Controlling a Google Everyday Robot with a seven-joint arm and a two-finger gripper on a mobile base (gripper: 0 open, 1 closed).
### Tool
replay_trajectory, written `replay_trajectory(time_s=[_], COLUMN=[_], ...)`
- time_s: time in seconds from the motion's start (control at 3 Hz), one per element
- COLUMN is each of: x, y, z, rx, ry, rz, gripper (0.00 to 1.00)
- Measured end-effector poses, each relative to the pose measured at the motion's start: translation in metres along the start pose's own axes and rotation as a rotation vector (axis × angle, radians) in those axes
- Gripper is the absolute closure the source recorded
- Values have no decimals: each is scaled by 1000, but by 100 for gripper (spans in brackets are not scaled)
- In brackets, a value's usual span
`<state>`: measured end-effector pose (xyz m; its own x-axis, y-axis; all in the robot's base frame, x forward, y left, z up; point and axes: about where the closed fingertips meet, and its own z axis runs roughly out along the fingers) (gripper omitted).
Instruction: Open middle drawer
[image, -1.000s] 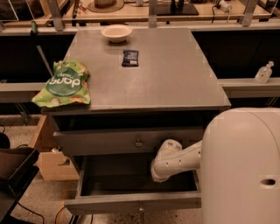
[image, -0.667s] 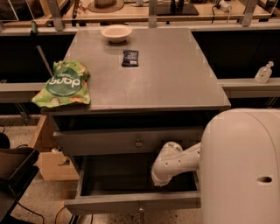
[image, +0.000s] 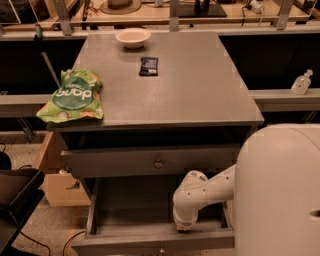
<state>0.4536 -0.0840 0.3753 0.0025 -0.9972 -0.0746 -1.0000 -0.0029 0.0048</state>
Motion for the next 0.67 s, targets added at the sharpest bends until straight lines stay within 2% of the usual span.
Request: replay_trajectory(time_s=[0.33,0.67], x=[0,-6], y=[0,49], z=[0,-4], rx=[-1,-93], ry=[0,4], rz=[0,5], gripper=[100,100])
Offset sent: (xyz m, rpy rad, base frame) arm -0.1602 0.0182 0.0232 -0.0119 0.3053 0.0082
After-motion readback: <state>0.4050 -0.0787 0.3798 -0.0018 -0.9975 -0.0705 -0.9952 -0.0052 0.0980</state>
